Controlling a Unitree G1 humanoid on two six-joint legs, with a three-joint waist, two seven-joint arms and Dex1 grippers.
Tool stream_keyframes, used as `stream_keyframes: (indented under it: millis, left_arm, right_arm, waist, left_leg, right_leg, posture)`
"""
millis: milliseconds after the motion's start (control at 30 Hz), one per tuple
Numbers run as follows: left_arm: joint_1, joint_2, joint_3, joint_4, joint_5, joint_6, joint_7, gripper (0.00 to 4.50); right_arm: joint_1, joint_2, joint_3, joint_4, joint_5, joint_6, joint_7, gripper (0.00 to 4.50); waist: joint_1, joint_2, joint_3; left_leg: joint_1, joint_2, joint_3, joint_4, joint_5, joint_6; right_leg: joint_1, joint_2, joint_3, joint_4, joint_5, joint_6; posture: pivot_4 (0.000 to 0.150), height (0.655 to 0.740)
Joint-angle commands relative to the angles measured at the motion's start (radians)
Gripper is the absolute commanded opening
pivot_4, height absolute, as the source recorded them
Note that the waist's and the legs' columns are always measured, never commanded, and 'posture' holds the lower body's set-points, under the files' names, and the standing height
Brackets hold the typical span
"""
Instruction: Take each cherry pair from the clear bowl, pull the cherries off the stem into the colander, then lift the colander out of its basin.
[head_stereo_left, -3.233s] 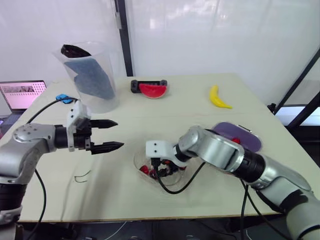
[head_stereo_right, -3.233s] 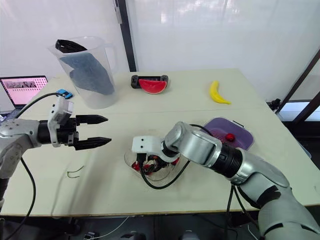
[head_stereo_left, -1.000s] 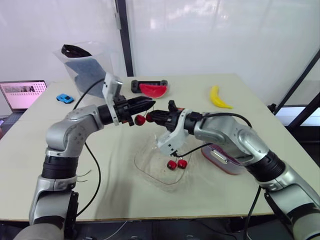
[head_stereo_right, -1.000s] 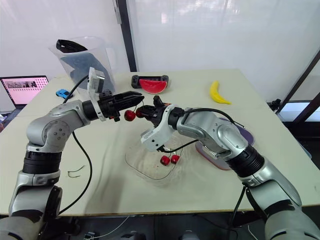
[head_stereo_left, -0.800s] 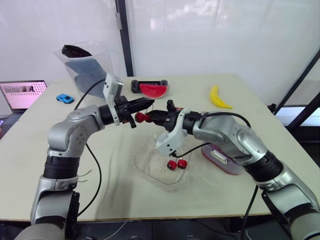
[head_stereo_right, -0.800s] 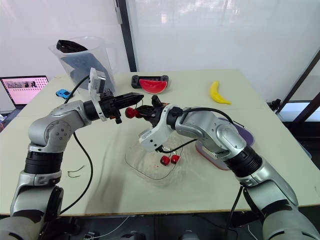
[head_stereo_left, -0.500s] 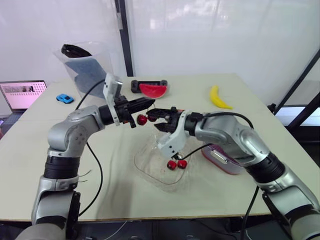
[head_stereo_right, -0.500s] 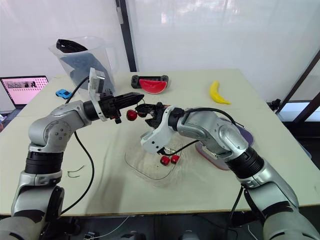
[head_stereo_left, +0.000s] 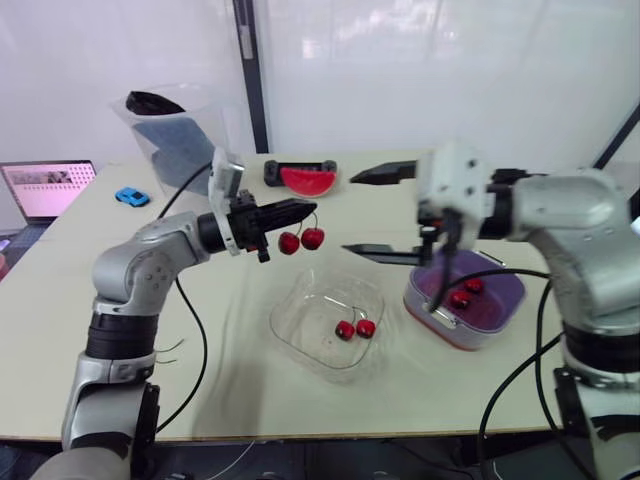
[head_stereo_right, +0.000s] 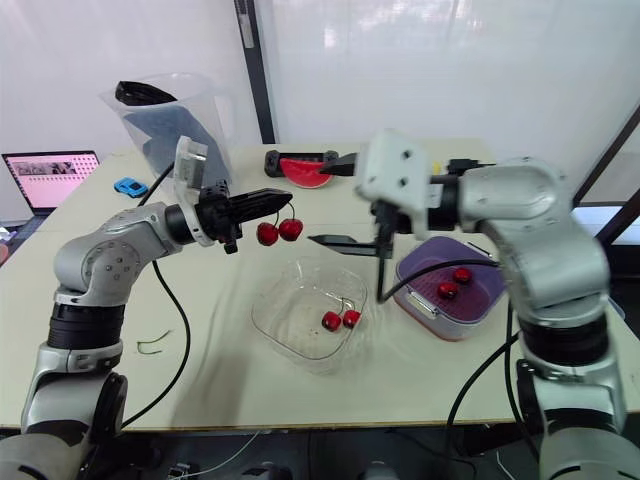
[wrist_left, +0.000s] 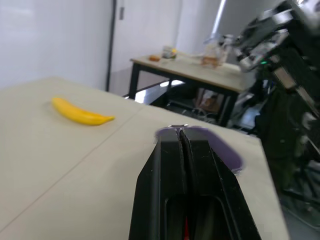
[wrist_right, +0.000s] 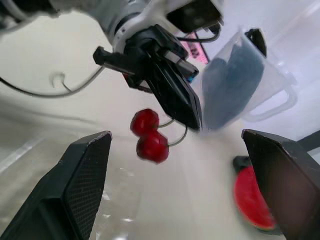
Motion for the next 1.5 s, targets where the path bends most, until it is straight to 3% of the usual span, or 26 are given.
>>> stream_keyframes:
  millis: [33,133,233,367,767,900,1233,1400,1500]
  left_arm:
    - [0.013,0.015,0.035,-0.049,-0.042,-0.025,-0.055,0.00]
    - [0.025,0.011,0.033,-0.073,-0.058,-0.024,-0.071,0.00]
    - [0.032,0.002,0.034,-0.093,-0.093,0.007,-0.069,0.00]
    - [0.044,-0.003,0.026,-0.123,-0.118,0.027,-0.058,0.00]
    - [0.028,-0.008,0.010,-0.128,-0.119,0.032,-0.042,0.00]
    - [0.033,-0.015,0.007,-0.133,-0.115,0.029,-0.032,0.00]
    - [0.033,-0.023,0.003,-0.135,-0.109,0.016,-0.017,0.00]
    - [0.030,-0.025,0.004,-0.126,-0.103,0.004,-0.011,0.00]
    - [0.028,-0.025,0.003,-0.123,-0.102,0.001,-0.011,0.00]
  right_arm:
    - [0.005,-0.001,-0.099,0.036,0.128,0.203,-0.072,4.46]
    - [0.092,0.116,-0.197,0.024,0.246,0.355,-0.192,4.46]
    - [0.185,0.191,-0.192,-0.014,0.278,0.320,-0.252,4.46]
    - [0.171,0.306,-0.255,0.024,0.443,0.447,-0.351,4.46]
    - [0.174,0.388,-0.135,-0.004,0.567,0.420,-0.491,4.46]
    - [0.171,0.406,-0.109,0.012,0.569,0.393,-0.543,3.12]
    - [0.160,0.407,-0.109,0.039,0.633,0.369,-0.612,3.12]
    - [0.168,0.379,-0.090,0.043,0.642,0.370,-0.618,0.93]
    - [0.179,0.354,-0.075,0.041,0.641,0.369,-0.609,0.93]
  waist:
    - [0.000,0.000,0.000]
    - [-0.001,-0.001,0.000]
    - [-0.003,0.000,0.000]
    - [-0.009,0.000,0.000]
    - [-0.010,0.000,0.000]
    - [-0.009,0.000,0.000]
    - [-0.010,0.000,0.000]
    - [-0.009,0.000,0.000]
    - [-0.009,0.000,0.000]
  left_leg:
    - [0.000,0.000,0.000,0.001,-0.002,0.004]
    - [0.001,0.000,0.000,0.001,-0.004,0.006]
    - [0.001,0.000,0.000,0.000,-0.003,0.006]
    - [0.000,0.000,0.001,0.001,-0.002,0.004]
    - [0.000,0.000,0.000,0.000,-0.002,0.004]
    - [0.000,0.000,0.000,0.000,-0.002,0.004]
    - [0.000,0.000,0.000,0.000,-0.002,0.004]
    - [0.000,0.000,0.000,0.000,-0.002,0.004]
    - [0.000,0.000,0.001,0.000,-0.003,0.006]
  right_leg:
    - [0.001,0.000,0.000,0.000,0.000,0.000]
    - [0.001,0.000,0.000,0.000,0.000,0.000]
    - [0.001,0.001,0.000,0.001,0.000,0.000]
    - [-0.001,0.000,0.001,0.002,0.000,0.000]
    - [-0.001,0.001,0.001,0.002,0.000,0.000]
    - [-0.001,0.001,0.001,0.002,0.000,0.000]
    - [-0.001,0.001,0.001,0.002,0.000,0.000]
    - [-0.001,0.001,0.001,0.002,0.000,0.000]
    - [-0.001,0.001,0.001,0.002,0.000,0.000]
  posture:
    - [0.150,0.7400]
    - [0.150,0.7400]
    - [0.150,0.7400]
    - [0.150,0.7400]
    - [0.150,0.7400]
    - [0.150,0.7400]
    - [0.150,0.7400]
    - [0.150,0.7400]
    - [0.150,0.7400]
